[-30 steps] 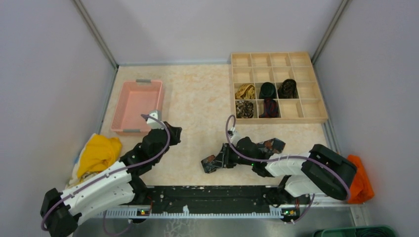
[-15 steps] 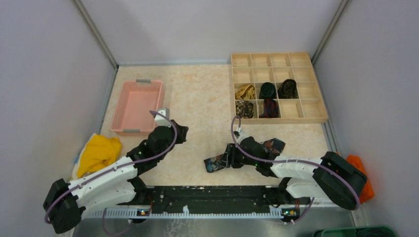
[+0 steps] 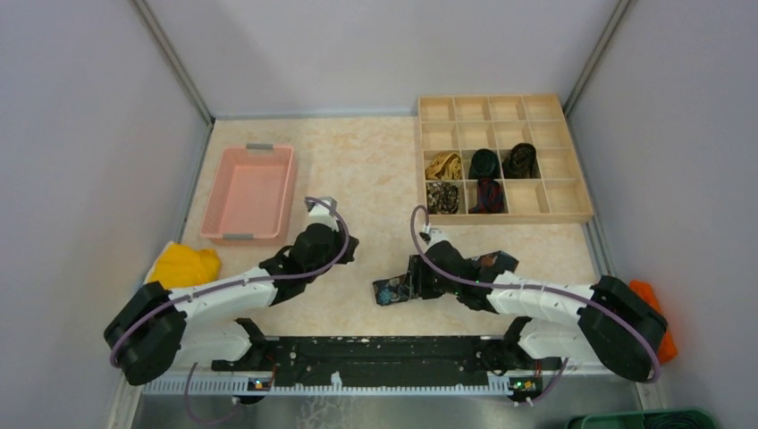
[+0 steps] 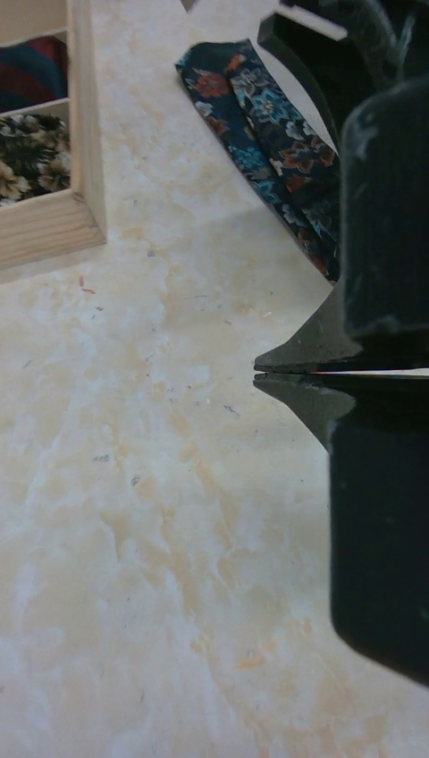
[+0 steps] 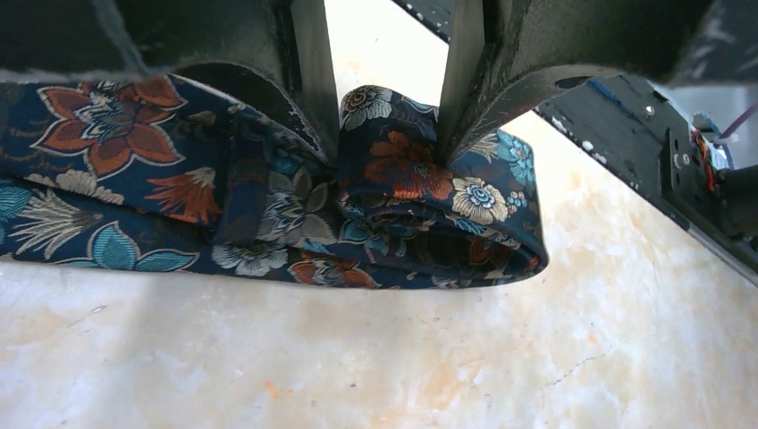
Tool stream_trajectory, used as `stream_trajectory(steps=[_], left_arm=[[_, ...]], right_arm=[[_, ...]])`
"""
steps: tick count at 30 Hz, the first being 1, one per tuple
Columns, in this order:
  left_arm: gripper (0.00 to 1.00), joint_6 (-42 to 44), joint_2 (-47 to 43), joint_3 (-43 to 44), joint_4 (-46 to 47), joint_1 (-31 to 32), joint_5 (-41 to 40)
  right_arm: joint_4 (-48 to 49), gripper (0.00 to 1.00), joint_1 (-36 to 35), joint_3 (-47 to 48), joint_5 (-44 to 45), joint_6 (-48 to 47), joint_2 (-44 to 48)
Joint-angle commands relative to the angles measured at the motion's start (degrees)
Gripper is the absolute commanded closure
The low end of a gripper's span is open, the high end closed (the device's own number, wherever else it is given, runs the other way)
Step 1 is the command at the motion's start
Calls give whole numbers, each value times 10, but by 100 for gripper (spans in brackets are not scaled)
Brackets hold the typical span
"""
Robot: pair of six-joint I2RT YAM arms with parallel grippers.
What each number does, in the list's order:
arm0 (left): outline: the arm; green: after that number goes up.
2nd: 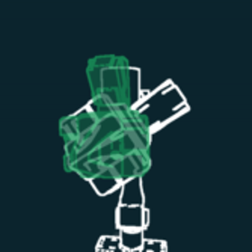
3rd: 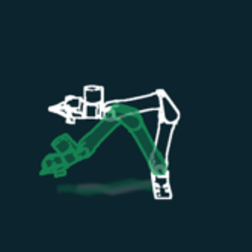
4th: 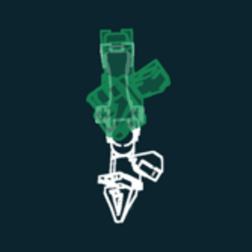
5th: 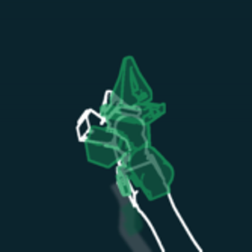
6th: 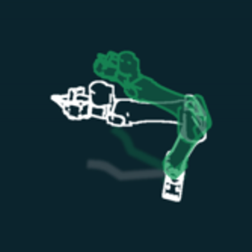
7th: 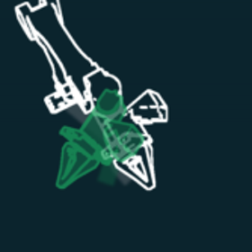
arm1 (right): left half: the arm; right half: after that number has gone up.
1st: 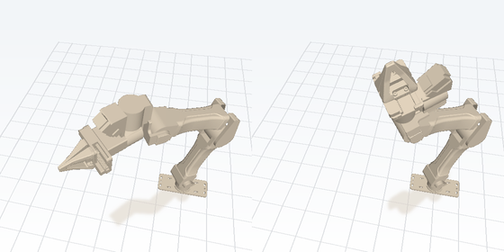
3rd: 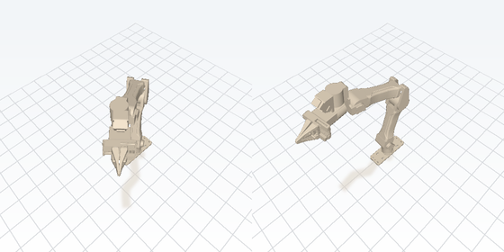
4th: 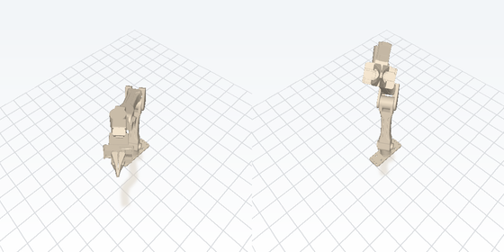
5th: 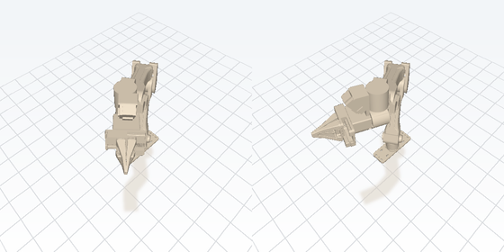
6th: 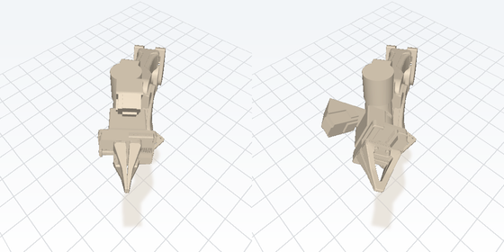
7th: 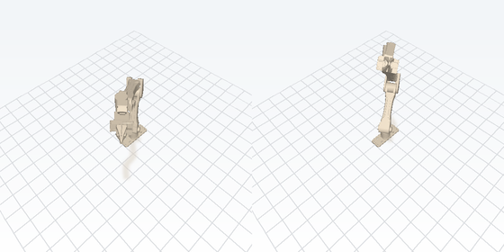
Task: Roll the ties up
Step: Roll the tie at the center of the board.
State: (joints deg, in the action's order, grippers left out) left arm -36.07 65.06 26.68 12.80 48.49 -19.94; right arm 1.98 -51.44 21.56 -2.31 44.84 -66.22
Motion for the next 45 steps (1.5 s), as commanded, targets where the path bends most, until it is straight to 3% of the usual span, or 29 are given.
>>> stream_trajectory(steps=[1, 10, 12, 15, 18, 24, 30, 45], left_arm=[[100, 42, 69, 28, 77, -2, 72], [100, 98, 211, 58, 192, -65, 186], [100, 113, 238, 61, 227, -70, 223], [100, 119, 276, 79, 227, -72, 274], [100, 115, 300, 77, 258, -72, 339], [100, 107, 345, 54, 325, -71, 411], [100, 104, 382, 43, 348, -71, 430], [100, 88, 369, -8, 345, -22, 408]], right_arm=[[-82, 55, -48, 56, 83, -22, 40], [-203, 57, -170, 88, 174, 43, 127], [-206, 66, -189, 82, 182, 56, 127], [-178, 92, -207, 69, 177, 60, 102], [-142, 100, -217, 65, 174, 56, 50], [-110, 100, -236, 90, 205, 53, -65], [-145, 100, -259, 127, 273, 62, -157], [-213, 100, -263, 150, 389, 78, -185]])
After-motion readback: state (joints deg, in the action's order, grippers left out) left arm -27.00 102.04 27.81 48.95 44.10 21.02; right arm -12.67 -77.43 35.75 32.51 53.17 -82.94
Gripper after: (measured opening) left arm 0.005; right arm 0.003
